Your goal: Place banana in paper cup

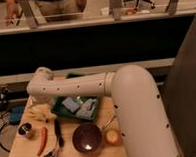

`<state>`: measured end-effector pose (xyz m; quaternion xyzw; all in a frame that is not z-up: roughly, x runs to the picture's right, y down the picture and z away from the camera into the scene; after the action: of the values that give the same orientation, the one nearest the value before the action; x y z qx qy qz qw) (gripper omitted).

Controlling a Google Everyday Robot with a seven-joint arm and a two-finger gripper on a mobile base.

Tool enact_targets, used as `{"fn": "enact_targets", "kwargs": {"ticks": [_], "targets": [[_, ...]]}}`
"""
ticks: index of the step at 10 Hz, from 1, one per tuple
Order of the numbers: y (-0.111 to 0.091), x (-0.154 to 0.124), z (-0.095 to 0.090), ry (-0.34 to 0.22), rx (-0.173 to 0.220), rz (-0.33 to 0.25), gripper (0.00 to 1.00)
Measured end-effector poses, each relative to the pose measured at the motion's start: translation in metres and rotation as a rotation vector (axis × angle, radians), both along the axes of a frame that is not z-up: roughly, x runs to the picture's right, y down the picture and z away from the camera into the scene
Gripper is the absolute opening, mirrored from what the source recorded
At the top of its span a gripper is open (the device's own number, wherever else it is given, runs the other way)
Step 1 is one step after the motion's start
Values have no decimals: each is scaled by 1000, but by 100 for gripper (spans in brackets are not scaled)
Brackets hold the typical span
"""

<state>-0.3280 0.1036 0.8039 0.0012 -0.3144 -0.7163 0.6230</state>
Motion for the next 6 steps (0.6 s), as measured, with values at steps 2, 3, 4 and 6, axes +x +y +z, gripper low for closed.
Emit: {"fn": "enact_targets", "kwargs": {"ticks": [2,3,4,6], "targets": [[9,-16,9,-52,-15,-30,80],[12,-20,11,-64,-19,-43,80],[17,-24,14,-76,-23,-61,80],[24,-28,18,-82,-32,-82,80]]}}
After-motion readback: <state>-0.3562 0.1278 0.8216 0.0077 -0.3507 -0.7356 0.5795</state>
